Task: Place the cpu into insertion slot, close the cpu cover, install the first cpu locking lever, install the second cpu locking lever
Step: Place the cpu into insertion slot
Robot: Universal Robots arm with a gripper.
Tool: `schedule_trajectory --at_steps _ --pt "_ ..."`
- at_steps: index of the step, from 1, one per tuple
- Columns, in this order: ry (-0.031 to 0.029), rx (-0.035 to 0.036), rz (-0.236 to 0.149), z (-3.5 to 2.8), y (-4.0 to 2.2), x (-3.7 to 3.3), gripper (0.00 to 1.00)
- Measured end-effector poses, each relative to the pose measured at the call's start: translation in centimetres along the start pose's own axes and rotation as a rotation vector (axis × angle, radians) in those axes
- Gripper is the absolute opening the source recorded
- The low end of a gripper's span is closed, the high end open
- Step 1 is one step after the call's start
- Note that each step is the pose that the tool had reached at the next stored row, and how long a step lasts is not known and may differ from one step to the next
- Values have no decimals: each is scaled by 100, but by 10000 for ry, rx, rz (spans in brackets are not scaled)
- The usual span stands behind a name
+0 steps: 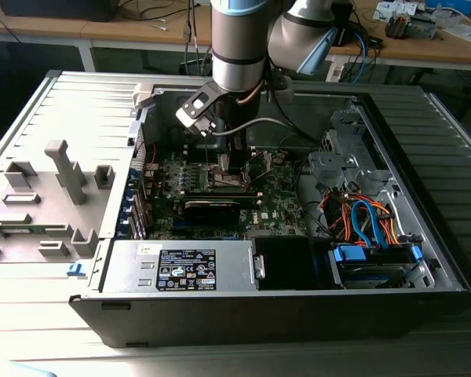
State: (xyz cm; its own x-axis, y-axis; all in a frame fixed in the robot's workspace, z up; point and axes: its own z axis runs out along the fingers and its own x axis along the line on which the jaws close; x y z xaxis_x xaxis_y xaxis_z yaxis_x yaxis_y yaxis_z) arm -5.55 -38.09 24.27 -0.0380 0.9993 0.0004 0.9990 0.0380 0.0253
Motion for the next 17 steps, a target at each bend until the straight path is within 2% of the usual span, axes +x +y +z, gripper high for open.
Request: schedule_trajectory --at_steps 17 --pt "1 0 0 74 -1 31 55"
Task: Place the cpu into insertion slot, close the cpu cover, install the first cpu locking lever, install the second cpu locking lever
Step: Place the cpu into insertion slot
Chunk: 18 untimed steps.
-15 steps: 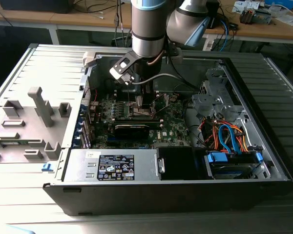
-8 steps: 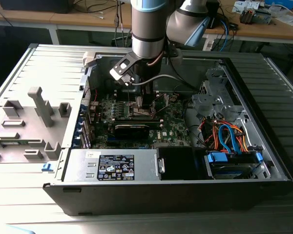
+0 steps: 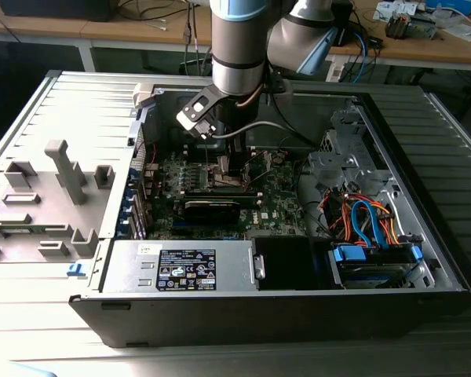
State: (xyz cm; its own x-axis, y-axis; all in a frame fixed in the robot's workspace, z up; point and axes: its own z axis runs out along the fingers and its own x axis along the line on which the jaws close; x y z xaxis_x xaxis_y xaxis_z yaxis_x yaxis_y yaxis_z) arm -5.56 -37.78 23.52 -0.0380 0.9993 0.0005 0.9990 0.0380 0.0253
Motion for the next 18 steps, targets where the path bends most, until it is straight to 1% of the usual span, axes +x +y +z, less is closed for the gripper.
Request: schedule_trajectory --at_steps 5,7,9,10,11,12,13,15,18 --pt "-6 0 -1 29 0 15 55" --pt "-18 0 0 39 -1 23 55" --pt "-60 1 -3 49 0 32 55" --pt "-125 4 -6 55 1 46 55" --pt "-203 8 -9 58 1 61 55" --pt "-248 10 -10 62 1 74 55" --pt "-272 10 -12 67 2 85 55" --pt "-275 9 -16 76 2 96 55" --pt "-276 10 -23 105 -2 101 55"
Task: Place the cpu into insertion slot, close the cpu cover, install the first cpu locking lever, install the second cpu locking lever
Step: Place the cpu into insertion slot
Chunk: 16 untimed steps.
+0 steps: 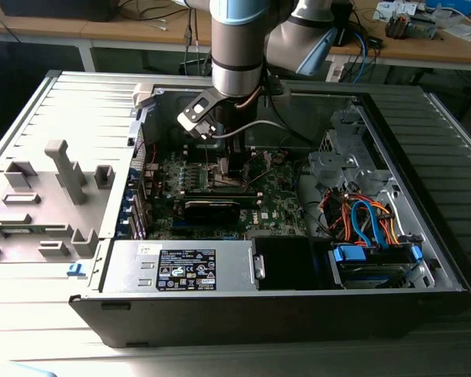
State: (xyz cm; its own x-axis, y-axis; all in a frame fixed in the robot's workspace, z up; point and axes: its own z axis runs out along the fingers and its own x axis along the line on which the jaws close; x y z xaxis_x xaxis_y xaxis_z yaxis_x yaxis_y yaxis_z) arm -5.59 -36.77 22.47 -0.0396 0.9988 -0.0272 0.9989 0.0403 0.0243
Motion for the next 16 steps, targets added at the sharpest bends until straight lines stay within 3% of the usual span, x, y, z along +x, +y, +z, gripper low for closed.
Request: schedule_trajectory --at_steps 16 --pt "1 0 0 125 -65 6 55"
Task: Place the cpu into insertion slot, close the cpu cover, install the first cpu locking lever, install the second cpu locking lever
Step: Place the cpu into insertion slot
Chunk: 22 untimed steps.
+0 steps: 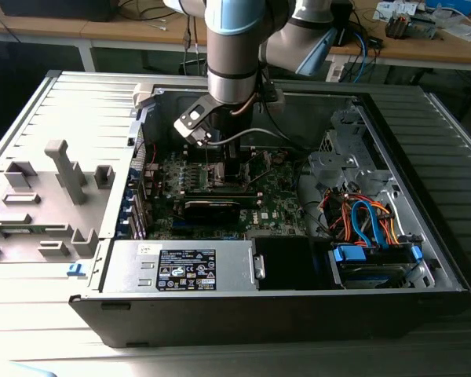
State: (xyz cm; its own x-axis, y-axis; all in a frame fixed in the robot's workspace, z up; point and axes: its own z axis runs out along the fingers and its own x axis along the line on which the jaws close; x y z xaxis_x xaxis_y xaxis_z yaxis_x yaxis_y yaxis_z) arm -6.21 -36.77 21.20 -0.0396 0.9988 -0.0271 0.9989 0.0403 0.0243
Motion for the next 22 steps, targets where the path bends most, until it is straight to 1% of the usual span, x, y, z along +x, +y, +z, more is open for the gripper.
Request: schedule_trajectory --at_steps 14,22 --pt "-3 2 28 89 -10 2 55" --pt "-6 1 28 106 -12 3 55"
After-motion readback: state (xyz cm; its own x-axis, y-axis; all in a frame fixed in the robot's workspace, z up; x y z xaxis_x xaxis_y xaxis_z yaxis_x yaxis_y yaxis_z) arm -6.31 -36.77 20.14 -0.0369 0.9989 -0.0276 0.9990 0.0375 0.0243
